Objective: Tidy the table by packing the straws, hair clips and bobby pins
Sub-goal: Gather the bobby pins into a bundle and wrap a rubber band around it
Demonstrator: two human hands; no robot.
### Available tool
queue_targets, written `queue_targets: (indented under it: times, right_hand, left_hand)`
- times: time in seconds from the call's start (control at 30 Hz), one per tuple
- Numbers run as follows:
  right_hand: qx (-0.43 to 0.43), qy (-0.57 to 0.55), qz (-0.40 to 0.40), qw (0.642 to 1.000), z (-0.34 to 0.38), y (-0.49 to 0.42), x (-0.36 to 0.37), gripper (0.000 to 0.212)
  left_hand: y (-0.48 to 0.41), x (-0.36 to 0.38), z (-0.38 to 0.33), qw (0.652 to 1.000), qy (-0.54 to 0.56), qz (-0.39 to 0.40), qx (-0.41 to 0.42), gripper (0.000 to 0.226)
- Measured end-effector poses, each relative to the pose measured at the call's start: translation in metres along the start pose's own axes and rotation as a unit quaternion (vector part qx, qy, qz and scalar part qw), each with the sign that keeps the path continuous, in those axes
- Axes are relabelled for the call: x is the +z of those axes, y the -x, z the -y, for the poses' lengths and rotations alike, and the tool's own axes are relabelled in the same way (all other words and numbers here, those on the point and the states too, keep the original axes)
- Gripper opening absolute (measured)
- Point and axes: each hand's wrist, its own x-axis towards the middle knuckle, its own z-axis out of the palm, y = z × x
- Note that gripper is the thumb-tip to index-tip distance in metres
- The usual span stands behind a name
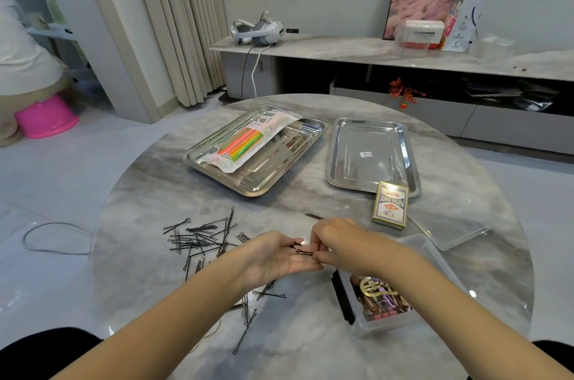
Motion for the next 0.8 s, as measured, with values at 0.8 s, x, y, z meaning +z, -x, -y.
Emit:
queue_targets:
  times: [0.8]
  right_hand:
    - [0.185, -0.460, -0.174, 0.851, 0.001, -0.019, 0.009, 0.006]
  left_hand:
    - [-0.004, 0.010, 0.013, 0.963, -0.210, 0.009, 0.169, 0.028]
